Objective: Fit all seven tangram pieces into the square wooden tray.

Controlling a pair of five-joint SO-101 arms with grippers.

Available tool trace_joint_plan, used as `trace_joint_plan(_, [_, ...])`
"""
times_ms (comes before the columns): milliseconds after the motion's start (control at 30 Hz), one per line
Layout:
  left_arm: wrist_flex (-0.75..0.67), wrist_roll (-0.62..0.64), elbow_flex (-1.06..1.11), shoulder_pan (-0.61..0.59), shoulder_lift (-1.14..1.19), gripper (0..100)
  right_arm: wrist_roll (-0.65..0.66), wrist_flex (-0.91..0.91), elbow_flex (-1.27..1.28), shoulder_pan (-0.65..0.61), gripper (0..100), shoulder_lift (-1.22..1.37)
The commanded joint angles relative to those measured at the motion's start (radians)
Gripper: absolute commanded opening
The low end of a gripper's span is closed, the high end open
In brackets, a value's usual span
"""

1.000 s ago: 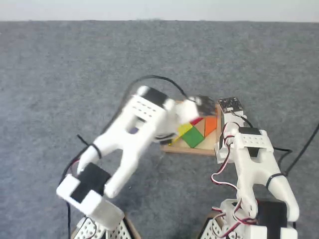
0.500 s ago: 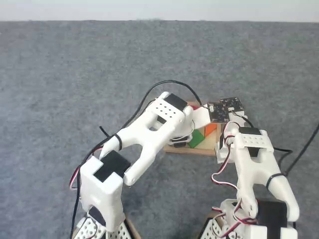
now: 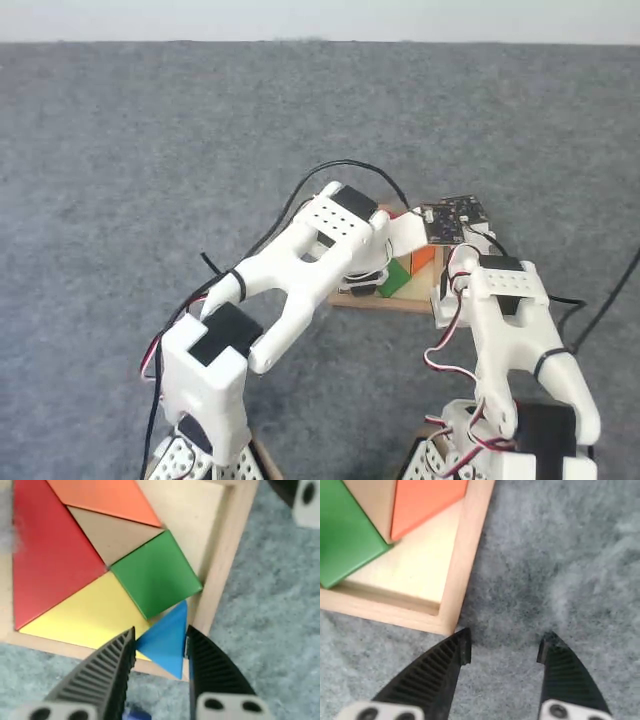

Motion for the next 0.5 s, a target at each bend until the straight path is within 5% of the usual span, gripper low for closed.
trace_joint_plan(0, [0.012, -0.025, -0.047, 0.005, -0.011, 15, -0.008, -0.010, -0.041, 0.005, 23.1, 0.001])
trace_joint_plan(467, [0.011, -0.023, -0.047, 0.000, -0.011, 24, -0.008, -0.010, -0.041, 0.004, 23.1, 0.001])
